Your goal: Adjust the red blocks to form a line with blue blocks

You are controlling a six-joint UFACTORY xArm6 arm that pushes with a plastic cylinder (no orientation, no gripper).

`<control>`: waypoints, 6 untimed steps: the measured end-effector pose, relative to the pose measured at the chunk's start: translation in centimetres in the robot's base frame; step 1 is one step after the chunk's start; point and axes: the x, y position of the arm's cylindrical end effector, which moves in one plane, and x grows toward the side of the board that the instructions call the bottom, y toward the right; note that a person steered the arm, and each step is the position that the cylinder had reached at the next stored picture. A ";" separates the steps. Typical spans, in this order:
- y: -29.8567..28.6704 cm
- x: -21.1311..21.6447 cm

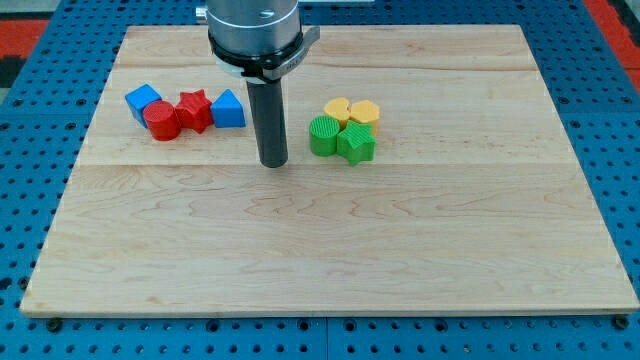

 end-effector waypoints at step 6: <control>7.3 1.8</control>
